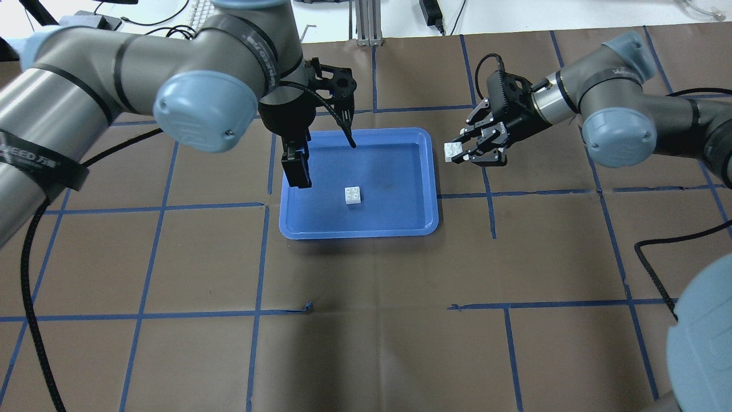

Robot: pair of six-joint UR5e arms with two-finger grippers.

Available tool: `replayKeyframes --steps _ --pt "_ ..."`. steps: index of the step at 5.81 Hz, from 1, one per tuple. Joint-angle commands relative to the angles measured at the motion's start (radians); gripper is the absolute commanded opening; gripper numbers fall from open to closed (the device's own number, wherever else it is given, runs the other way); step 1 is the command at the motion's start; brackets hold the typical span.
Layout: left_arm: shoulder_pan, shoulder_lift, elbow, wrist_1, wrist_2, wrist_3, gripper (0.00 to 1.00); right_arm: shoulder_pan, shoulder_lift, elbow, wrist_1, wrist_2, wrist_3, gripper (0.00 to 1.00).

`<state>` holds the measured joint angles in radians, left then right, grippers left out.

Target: Assemble white blocks and place on blue tray

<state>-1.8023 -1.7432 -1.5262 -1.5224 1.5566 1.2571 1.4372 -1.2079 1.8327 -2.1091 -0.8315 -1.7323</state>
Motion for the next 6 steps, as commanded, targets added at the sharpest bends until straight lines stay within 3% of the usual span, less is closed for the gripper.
replayKeyframes --steps 1,3,5,6 --pt "0.041 0.106 0.014 -0.146 0.008 -0.089 0.99 0.118 0.031 0.064 -0.263 0.002 0.227 0.22" --pt "0.095 0.157 -0.025 -0.147 0.083 -0.453 0.99 0.178 0.146 0.088 -0.458 0.02 0.247 0.22" --pt "0.1 0.182 -0.002 -0.134 0.079 -0.963 0.99 0.184 0.209 0.088 -0.525 0.051 0.273 0.22" --pt "0.118 0.182 -0.002 -0.125 0.071 -1.121 0.99 0.186 0.226 0.088 -0.551 0.051 0.274 0.22"
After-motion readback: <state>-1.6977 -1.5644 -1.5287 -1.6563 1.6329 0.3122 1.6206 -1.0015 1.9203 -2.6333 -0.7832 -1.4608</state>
